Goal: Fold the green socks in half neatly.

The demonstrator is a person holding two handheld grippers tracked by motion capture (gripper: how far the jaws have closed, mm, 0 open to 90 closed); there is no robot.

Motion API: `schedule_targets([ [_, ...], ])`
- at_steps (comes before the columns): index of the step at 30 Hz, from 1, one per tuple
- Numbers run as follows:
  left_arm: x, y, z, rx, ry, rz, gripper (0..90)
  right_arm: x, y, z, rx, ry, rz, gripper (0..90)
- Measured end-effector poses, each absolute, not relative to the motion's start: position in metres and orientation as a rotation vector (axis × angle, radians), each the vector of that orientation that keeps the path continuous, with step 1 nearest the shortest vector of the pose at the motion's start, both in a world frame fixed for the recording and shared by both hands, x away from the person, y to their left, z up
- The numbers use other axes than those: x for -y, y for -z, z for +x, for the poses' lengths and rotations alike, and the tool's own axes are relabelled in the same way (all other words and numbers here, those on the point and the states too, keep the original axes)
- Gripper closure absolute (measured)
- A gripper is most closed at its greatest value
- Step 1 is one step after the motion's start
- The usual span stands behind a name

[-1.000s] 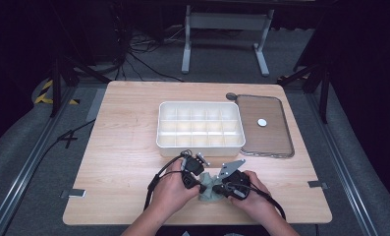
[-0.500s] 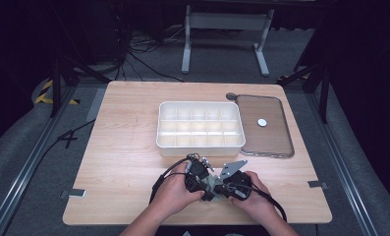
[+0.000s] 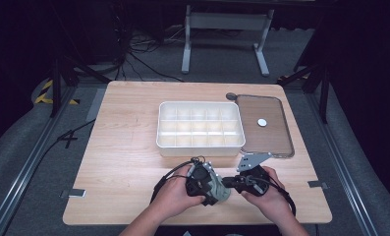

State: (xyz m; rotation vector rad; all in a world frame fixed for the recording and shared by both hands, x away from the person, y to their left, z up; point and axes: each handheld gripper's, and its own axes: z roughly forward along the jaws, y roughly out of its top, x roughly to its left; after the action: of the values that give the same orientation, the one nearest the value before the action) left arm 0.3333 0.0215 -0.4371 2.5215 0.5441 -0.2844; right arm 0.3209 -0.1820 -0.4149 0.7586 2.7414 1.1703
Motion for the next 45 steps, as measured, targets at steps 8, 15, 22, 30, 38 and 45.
schedule_targets([
  [8,-0.025,0.436,0.333,-0.536,0.304,2.487,45.6,0.179,0.426,0.323,-2.768,-1.085,0.778,86.1],
  [15,-0.042,0.425,0.339,-0.59,0.311,2.391,46.3,0.183,0.443,0.328,-2.803,-1.003,0.835,86.1],
  [22,-0.036,0.432,0.336,-0.564,0.328,2.467,48.0,0.184,0.442,0.327,-2.802,-1.02,0.838,85.2],
  [30,-0.016,0.444,0.329,-0.459,0.328,2.494,46.9,0.191,0.425,0.324,-2.76,-1.117,0.833,84.4],
  [38,-0.011,0.455,0.326,-0.438,0.328,2.442,43.2,0.183,0.419,0.32,-2.742,-1.185,0.803,83.9],
  [45,-0.012,0.455,0.325,-0.435,0.309,2.44,42.8,0.173,0.42,0.322,-2.721,-1.235,0.782,88.9],
])
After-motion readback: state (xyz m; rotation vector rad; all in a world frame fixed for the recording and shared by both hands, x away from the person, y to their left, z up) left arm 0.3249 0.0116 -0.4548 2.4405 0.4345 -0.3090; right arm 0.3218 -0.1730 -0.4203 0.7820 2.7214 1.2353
